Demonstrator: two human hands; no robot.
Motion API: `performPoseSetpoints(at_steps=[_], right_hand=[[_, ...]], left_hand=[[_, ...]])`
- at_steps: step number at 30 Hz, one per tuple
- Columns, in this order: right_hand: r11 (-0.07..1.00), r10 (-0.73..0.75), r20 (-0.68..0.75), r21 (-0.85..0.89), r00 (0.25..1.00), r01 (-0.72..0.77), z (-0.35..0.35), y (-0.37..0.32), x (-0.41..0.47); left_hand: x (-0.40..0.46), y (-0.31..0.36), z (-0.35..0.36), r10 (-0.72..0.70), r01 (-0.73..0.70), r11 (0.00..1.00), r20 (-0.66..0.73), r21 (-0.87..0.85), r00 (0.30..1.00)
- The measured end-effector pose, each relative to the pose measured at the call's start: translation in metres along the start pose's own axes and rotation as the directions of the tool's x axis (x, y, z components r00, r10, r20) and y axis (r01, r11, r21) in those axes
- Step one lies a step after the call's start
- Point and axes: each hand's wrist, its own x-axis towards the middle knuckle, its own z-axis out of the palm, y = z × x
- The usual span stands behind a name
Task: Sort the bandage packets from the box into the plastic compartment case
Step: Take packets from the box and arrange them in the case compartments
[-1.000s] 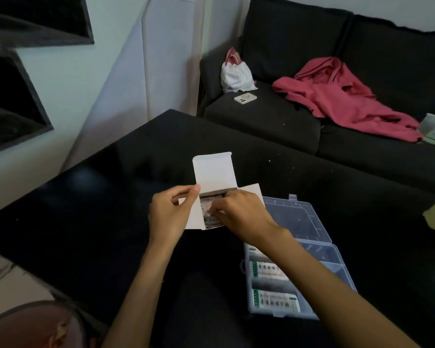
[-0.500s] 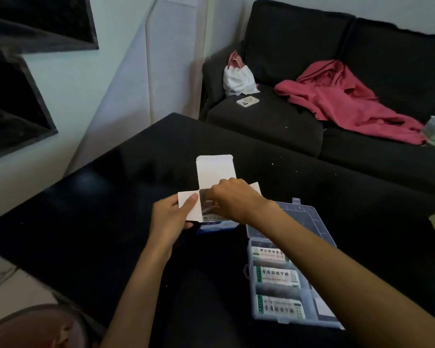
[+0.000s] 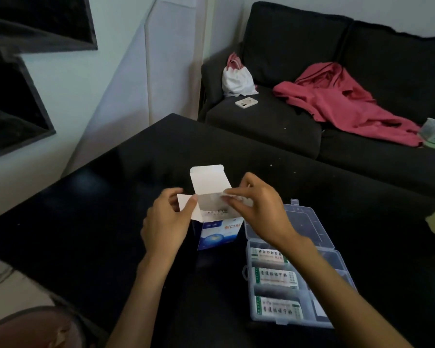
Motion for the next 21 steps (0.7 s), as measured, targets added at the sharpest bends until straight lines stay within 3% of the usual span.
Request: performPoseSetpoints(at_steps=[3,5,7,9,11,12,15,18,21], right_hand=[[0.852,0.248,0.023,0.471,0.969,-0.229,-0.013,-0.005,-0.014],[0.739,0.336,0.048,0.606,0.941,-0.295,-0.025,-0.004,-0.027],[0.674,0.394,0.070,0.657,0.916,-0.339,-0.041,0.004,-0.046],[0.634,0.419,0.103,0.678,0.902,-0.372,-0.051,0.015,-0.065],[0.602,0.445,0.142,0.684,0.884,-0.413,-0.058,0.025,-0.084],[0.588,0.454,0.170,0.680,0.874,-0.438,-0.059,0.029,-0.091],[0.556,0.455,0.270,0.659,0.849,-0.507,-0.061,0.035,-0.106],[0.515,0.424,0.345,0.669,0.837,-0.536,-0.063,0.039,-0.113],[0.536,0.363,0.413,0.641,0.835,-0.550,-0.066,0.041,-0.116]], left_hand=[[-0.011,0.015,-0.003,0.166,-0.168,0.986,-0.258,0.015,0.952],[-0.020,0.026,-0.006,0.327,-0.364,0.931,-0.380,-0.028,0.865],[-0.037,0.038,0.001,0.476,-0.525,0.847,-0.319,-0.084,0.819],[-0.060,0.048,0.010,0.512,-0.528,0.822,-0.130,-0.212,0.849],[-0.076,0.054,0.022,0.375,-0.310,0.892,0.159,-0.328,0.913],[-0.079,0.056,0.026,0.267,-0.161,0.937,0.339,-0.310,0.902],[-0.075,0.058,0.037,-0.066,0.183,0.980,0.725,-0.083,0.685],[-0.070,0.055,0.048,-0.218,0.497,0.866,0.849,-0.059,0.481],[-0.067,0.049,0.053,-0.168,0.602,0.788,0.896,-0.128,0.411]])
